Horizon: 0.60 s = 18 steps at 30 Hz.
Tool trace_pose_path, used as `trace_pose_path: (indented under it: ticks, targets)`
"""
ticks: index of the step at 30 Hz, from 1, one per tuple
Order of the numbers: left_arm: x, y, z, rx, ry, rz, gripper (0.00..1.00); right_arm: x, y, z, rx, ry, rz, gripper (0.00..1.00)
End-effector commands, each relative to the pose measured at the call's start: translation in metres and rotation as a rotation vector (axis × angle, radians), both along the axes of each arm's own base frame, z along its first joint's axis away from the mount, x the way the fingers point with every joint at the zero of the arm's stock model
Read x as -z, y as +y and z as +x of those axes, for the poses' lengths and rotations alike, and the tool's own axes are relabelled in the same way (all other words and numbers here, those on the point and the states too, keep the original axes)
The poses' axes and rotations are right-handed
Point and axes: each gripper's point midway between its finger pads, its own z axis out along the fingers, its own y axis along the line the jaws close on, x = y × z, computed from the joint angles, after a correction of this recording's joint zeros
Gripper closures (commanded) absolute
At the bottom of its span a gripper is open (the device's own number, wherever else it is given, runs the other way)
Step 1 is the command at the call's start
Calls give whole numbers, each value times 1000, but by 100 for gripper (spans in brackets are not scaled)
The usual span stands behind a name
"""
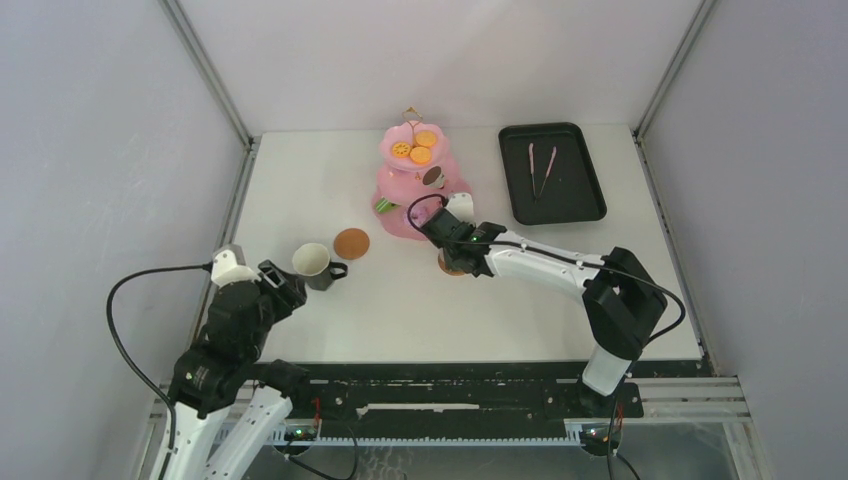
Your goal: Serve the afternoon tea
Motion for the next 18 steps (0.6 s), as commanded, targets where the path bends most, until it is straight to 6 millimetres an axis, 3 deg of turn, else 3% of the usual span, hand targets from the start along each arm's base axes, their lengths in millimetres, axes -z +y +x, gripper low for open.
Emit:
trace_pose_path:
  ticks: [1,8,18]
  targets:
    - [-31,2,5,3,-78,13,36,-34,8,27,17,-133,85,100]
    - [-31,2,7,10,-65,37,36,-27,8,35,23,-130,89,100]
    - [-27,2,9,13,-51,55,36,-9,11,31,21,-94,91,100]
